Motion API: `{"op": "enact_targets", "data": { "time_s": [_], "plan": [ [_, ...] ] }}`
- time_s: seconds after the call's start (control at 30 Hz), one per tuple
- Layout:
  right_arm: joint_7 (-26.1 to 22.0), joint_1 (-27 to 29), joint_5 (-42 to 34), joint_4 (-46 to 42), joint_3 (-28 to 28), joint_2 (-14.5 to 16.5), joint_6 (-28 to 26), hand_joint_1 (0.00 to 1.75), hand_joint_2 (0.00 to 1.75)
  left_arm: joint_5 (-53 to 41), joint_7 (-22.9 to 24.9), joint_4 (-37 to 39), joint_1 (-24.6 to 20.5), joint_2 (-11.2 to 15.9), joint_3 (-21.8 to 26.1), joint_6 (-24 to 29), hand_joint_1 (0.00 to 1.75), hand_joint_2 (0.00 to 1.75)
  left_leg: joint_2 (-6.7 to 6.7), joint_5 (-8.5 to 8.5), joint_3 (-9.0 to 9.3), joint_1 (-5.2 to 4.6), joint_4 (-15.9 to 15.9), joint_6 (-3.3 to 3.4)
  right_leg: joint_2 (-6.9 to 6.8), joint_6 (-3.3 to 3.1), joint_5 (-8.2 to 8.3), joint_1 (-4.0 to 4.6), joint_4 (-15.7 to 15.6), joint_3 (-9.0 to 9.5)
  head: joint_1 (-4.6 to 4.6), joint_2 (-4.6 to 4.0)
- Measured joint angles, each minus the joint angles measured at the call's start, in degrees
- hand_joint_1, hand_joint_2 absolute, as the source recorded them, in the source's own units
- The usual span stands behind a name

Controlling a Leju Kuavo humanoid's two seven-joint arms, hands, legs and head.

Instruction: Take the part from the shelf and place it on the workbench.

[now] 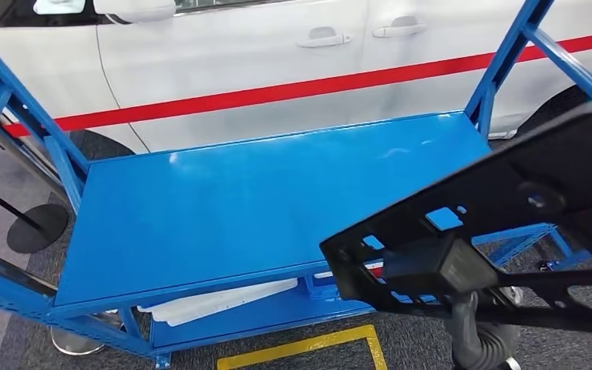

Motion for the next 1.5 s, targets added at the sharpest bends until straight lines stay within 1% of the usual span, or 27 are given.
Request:
{"op": "enact_targets", "data": {
  "time_s": [0.07, 0.1, 0.17, 0.23, 0.27, 0.3, 0.4, 0.47, 0.53, 0.57, 0.6, 0.67, 0.7, 0.73, 0.77, 0.83, 0.9, 0.97, 1.03, 1.1, 1.17, 1.23, 1.27, 1.33, 1.4, 1.47, 1.5],
  "plan": [
    [-1.0, 2.1, -0.4, -0.5, -1.3, -0.2, 0.0, 1.75, 1.75, 0.2, -0.3, 0.0, 0.2, 0.7, 0.3, -1.5, 0.0, 0.0, -0.49, -1.45, -0.32, 0.23, 1.0, -0.68, 0.95, -1.0, 0.63, -0.06, -0.2, -0.5, 0.0, -0.01],
    [-1.3, 2.9, -0.7, -0.9, -1.8, -0.3, 0.0, 1.75, 1.75, 0.2, -0.3, 0.0, 0.3, 1.0, 0.4, -1.9, 0.0, 0.0, -1.23, -3.31, -0.94, 0.3, 2.9, -0.88, 1.41, -1.5, 1.01, -0.11, -0.3, -0.85, 0.0, -0.01],
    [-1.4, 4.2, -1.5, -1.5, -2.6, -0.3, -0.2, 1.75, 1.75, 0.1, -0.3, 0.0, 0.4, 1.5, 0.5, -2.4, 0.0, 0.0, -2.72, -8.44, -3.16, 0.31, 9.8, -0.89, 2.44, -2.09, 1.77, 0.12, -0.3, -1.78, 0.0, -0.01],
    [-1.5, 5.4, -2.0, -2.1, -3.4, -0.3, -0.4, 1.75, 1.75, 0.0, -0.4, 0.0, 0.5, 1.9, 0.6, -2.7, 0.0, 0.0, -3.11, -11.48, -4.45, 0.19, 15.6, -0.51, 3.64, -2.33, 2.67, 0.58, -0.3, -2.91, -0.01, 0.0],
    [-1.5, 5.9, -2.1, -2.3, -3.7, -0.3, -0.4, 1.75, 1.75, 0.0, -0.5, 0.0, 0.5, 2.0, 0.6, -2.8, 0.0, 0.0, -3.18, -11.35, -3.65, 0.05, 15.5, -0.14, 4.29, -2.37, 3.15, 0.79, -0.3, -3.45, 0.0, -0.01],
    [-1.5, 6.3, -2.2, -2.6, -3.9, -0.3, -0.4, 1.75, 1.75, 0.0, -0.5, 0.0, 0.5, 2.2, 0.6, -3.0, 0.0, 0.0, -3.42, -10.23, -1.67, -0.18, 12.9, 0.39, 5.01, -2.38, 3.66, 1.0, -0.3, -3.95, 0.0, -0.01],
    [-1.5, 7.3, -2.1, -3.4, -4.3, -0.3, -0.6, 1.75, 1.75, -0.2, -0.8, 0.0, 0.3, 2.8, 0.6, -3.2, 0.0, 0.0, -6.18, -6.37, 5.88, -1.21, 0.7, 2.53, 6.92, -2.1, 5.32, 1.37, -0.4, -5.09, 0.01, -0.01],
    [-1.5, 7.8, -1.6, -3.6, -4.4, -0.3, -0.8, 1.75, 1.75, -0.3, -0.8, -0.1, 0.2, 3.2, 0.6, -3.3, 0.0, 0.0, -6.85, -5.6, 6.91, -1.82, -1.9, 3.08, 7.78, -1.46, 6.46, 1.12, -0.7, -5.44, 0.01, -0.01],
    [-1.5, 8.4, -1.3, -3.8, -4.4, -0.3, -0.9, 1.75, 1.75, -0.2, -0.8, -0.1, 0.1, 3.2, 0.6, -3.3, 0.0, 0.0, -5.57, -4.29, 6.54, -1.95, -2.2, 3.2, 8.34, -0.78, 7.34, 0.88, -1.1, -5.62, 0.01, -0.01],
    [-1.5, 8.7, -1.3, -3.9, -4.4, -0.3, -0.9, 1.75, 1.75, -0.2, -0.8, -0.1, 0.1, 3.2, 0.7, -3.3, 0.0, 0.0, -4.9, -3.5, 6.25, -1.81, -2.6, 3.38, 7.75, -0.57, 6.65, 0.86, -0.7, -5.87, 0.02, -0.01],
    [-1.5, 8.9, -1.2, -4.0, -4.4, -0.3, -0.8, 1.75, 1.75, -0.1, -0.7, -0.1, 0.1, 3.2, 0.7, -3.3, 0.0, 0.0, -4.12, -2.66, 5.79, -1.61, -2.9, 3.57, 6.64, -0.38, 4.74, 0.86, 0.6, -6.37, 0.02, -0.01],
    [-1.5, 9.0, -1.2, -4.1, -4.4, -0.3, -0.7, 1.75, 1.75, 0.2, -0.5, -0.1, 0.2, 3.1, 0.9, -3.2, 0.0, 0.0, -2.54, -1.34, 4.46, -1.43, -3.1, 3.8, 4.01, 0.23, -1.55, 0.5, 6.7, -7.96, 0.04, -0.01],
    [-1.5, 9.0, -1.1, -4.1, -4.4, -0.3, -0.7, 1.75, 1.75, 0.3, -0.4, -0.1, 0.3, 3.1, 1.0, -3.2, 0.0, 0.0, -1.65, -0.8, 3.71, -1.42, -3.1, 3.76, 3.34, 0.7, -4.1, 0.16, 10.6, -8.71, 0.04, -0.01],
    [-1.5, 9.0, -1.1, -4.0, -4.4, -0.3, -0.7, 1.75, 1.75, 0.3, -0.3, -0.1, 0.3, 3.1, 1.2, -3.1, 0.0, 0.0, -0.74, -0.31, 2.92, -1.4, -3.0, 3.59, 2.99, 1.21, -5.23, -0.24, 13.8, -9.01, 0.05, -0.02],
    [-1.5, 9.0, -1.1, -4.0, -4.4, -0.3, -0.7, 1.75, 1.75, 0.4, -0.2, -0.1, 0.3, 3.1, 1.3, -3.1, 0.0, 0.0, 0.2, 0.14, 2.13, -1.35, -2.9, 3.36, 2.74, 1.71, -4.94, -0.66, 15.5, -8.55, 0.05, -0.01],
    [-1.5, 9.0, -1.0, -3.8, -4.3, -0.3, -0.7, 1.75, 1.75, 0.5, -0.1, -0.1, 0.2, 3.1, 1.5, -3.1, 0.0, 0.0, 1.96, 0.83, 0.55, -1.11, -2.2, 2.76, 1.72, 2.64, -2.37, -1.51, 12.9, -4.48, 0.05, -0.01],
    [-1.5, 8.7, -0.9, -3.8, -4.2, -0.3, -0.8, 1.75, 1.75, 0.6, 0.0, -0.1, 0.0, 3.1, 1.7, -3.1, 0.0, 0.0, 3.29, 1.1, -0.92, -1.03, -0.9, 1.98, -0.83, 3.1, -2.24, -1.76, 5.1, 1.91, 0.04, -0.01],
    [-1.5, 8.5, -0.8, -3.7, -4.1, -0.3, -0.9, 1.75, 1.75, 0.7, 0.2, -0.2, -0.1, 3.2, 1.7, -3.0, 0.0, 0.0, 4.4, 1.37, -1.62, -1.07, 0.2, 1.1, -2.27, 2.21, -3.69, -1.29, 0.3, 4.81, -0.05, 0.0],
    [-1.5, 8.5, -0.7, -3.7, -4.0, -0.3, -0.9, 1.75, 1.75, 0.7, 0.2, -0.2, -0.2, 3.1, 1.8, -3.0, 0.0, 0.0, 5.16, 1.78, -1.77, -0.72, 0.4, 0.16, -1.36, 0.53, -3.4, -0.84, -0.2, 4.1, -0.13, -0.01],
    [-1.5, 8.5, -0.6, -3.7, -4.0, -0.4, -1.0, 1.75, 1.75, 0.7, 0.2, -0.2, -0.1, 3.0, 1.8, -3.0, 0.0, 0.0, 2.31, -0.47, -2.53, -0.21, 2.1, -0.73, -0.15, -0.85, -2.24, -0.69, -0.4, 2.88, -0.14, -0.01],
    [-1.5, 8.3, -0.6, -3.7, -3.8, -0.4, -1.2, 1.75, 1.75, 0.8, 0.3, -0.2, 0.2, 3.0, 1.9, -3.0, 0.0, 0.0, -1.92, -6.03, -4.16, -0.04, 7.8, -0.96, 1.3, -1.78, -0.91, -0.39, -0.4, 1.22, -0.15, -0.01],
    [-1.5, 8.2, -0.6, -3.6, -3.4, -0.4, -1.8, 1.75, 1.75, 0.8, 0.2, -0.2, 0.5, 3.0, 2.0, -3.1, 0.0, 0.0, -3.19, -10.04, -5.43, -0.09, 14.4, -0.48, 3.04, -2.24, 0.38, 0.2, -0.3, -0.51, -0.15, 0.0],
    [-1.5, 8.2, -0.6, -3.6, -3.2, -0.5, -2.1, 1.75, 1.75, 0.9, 0.2, -0.2, 0.5, 3.0, 2.1, -3.1, 0.0, 0.0, -3.28, -10.21, -5.16, -0.18, 15.8, -0.11, 3.93, -2.32, 1.03, 0.48, -0.3, -1.32, -0.15, 0.0],
    [-1.5, 8.2, -0.7, -3.5, -2.9, -0.6, -2.8, 1.75, 1.75, 0.9, 0.0, -0.2, 0.4, 3.1, 2.2, -3.3, 0.0, 0.0, -3.86, -7.59, -1.68, -0.64, 12.4, 0.93, 5.7, -2.33, 2.2, 0.87, -0.3, -2.65, -0.15, 0.0],
    [-1.5, 8.2, -0.9, -3.5, -2.6, -0.7, -3.2, 1.75, 1.75, 1.1, -0.3, -0.2, 0.3, 3.4, 2.3, -3.5, 0.0, 0.0, -6.43, -5.31, 4.06, -1.29, 3.7, 2.33, 7.2, -2.16, 3.27, 0.92, -0.3, -3.53, -0.14, -0.02],
    [-1.5, 8.2, -1.1, -3.5, -2.2, -0.8, -3.3, 1.75, 1.75, 1.3, -0.4, -0.2, 0.2, 3.7, 2.6, -3.6, 0.0, 0.0, -8.28, -5.18, 7.21, -1.72, -1.8, 2.97, 8.39, -1.57, 4.28, 0.7, -0.5, -3.92, -0.14, -0.01],
    [-1.5, 8.2, -1.2, -3.6, -2.1, -0.8, -3.3, 1.75, 1.75, 1.3, -0.4, -0.2, 0.1, 3.8, 2.7, -3.7, 0.0, 0.0, -8.07, -5.27, 7.52, -1.84, -2.6, 3.02, 9.03, -1.15, 4.78, 0.62, -0.7, -4.01, -0.13, -0.01]
  ]
}}
